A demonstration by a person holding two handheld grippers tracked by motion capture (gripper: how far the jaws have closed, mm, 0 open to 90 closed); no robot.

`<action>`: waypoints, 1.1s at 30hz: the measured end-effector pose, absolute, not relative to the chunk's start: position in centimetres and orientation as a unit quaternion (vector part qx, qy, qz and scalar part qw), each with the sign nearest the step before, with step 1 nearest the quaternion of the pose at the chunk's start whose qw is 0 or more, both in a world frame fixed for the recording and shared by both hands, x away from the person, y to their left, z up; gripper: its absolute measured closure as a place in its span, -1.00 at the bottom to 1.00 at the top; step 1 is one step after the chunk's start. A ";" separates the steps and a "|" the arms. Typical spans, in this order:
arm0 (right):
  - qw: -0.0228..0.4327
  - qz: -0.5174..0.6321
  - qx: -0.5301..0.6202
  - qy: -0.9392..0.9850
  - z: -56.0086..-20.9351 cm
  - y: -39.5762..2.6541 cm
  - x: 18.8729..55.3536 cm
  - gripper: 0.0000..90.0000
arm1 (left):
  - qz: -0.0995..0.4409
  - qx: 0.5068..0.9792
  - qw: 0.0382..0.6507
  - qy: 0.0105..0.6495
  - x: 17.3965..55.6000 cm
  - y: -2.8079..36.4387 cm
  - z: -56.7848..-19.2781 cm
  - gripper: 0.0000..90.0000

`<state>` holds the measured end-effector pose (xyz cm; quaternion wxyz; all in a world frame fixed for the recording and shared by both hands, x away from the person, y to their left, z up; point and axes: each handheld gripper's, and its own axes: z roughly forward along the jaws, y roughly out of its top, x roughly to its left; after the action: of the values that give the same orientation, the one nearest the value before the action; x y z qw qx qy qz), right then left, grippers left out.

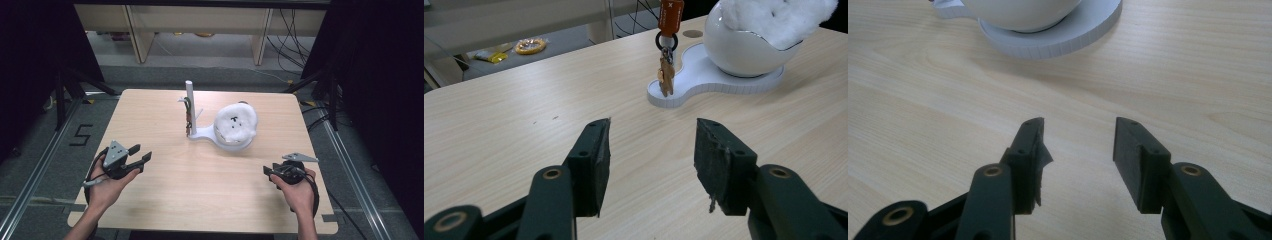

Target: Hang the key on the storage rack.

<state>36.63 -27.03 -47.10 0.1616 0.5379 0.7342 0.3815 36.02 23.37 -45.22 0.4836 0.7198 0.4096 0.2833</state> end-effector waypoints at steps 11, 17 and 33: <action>0.166 0.379 0.534 0.737 -47.3 -27.0 36.7 0.24 | 0.286 0.705 0.481 0.436 34.8 25.7 -47.2 0.03; 0.152 0.382 0.550 0.727 -47.6 -26.7 36.6 0.22 | 0.281 0.700 0.474 0.453 34.4 26.7 -49.2 0.01; 0.164 0.375 0.541 0.734 -49.0 -26.7 36.6 0.18 | 0.291 0.677 0.488 0.467 34.4 27.9 -52.3 -0.03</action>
<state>36.55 -26.70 -48.99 0.1640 0.5414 0.7344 0.3750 34.41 27.92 -52.32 0.4882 0.6770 0.4675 0.2912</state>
